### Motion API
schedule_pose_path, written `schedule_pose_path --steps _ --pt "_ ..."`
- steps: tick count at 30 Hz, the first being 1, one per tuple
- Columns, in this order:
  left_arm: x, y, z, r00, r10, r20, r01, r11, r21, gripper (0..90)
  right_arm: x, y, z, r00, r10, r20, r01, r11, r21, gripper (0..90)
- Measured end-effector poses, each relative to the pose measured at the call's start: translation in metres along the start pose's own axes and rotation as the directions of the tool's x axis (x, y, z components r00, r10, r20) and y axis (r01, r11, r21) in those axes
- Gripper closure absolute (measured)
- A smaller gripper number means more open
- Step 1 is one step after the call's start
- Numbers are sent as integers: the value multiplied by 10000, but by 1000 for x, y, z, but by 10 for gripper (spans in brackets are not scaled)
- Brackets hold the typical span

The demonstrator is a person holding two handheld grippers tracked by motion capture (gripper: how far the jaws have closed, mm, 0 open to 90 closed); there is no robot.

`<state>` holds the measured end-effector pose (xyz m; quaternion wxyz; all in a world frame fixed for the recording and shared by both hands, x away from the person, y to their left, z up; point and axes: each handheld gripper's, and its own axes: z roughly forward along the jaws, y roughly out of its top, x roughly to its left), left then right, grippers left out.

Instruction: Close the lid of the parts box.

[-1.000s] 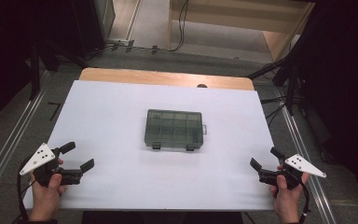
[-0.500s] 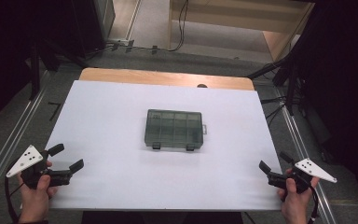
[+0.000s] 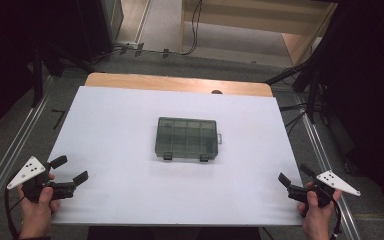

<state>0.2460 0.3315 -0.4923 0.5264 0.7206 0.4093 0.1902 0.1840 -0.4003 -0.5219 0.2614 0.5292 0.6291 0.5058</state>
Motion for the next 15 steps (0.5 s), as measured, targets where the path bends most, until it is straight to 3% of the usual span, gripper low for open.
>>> schedule_pose_path --steps 15 --pt "-3 -2 3 9998 143 -137 -141 9998 143 0 2 -1 2 9999 -134 -87 135 9998 124 0"
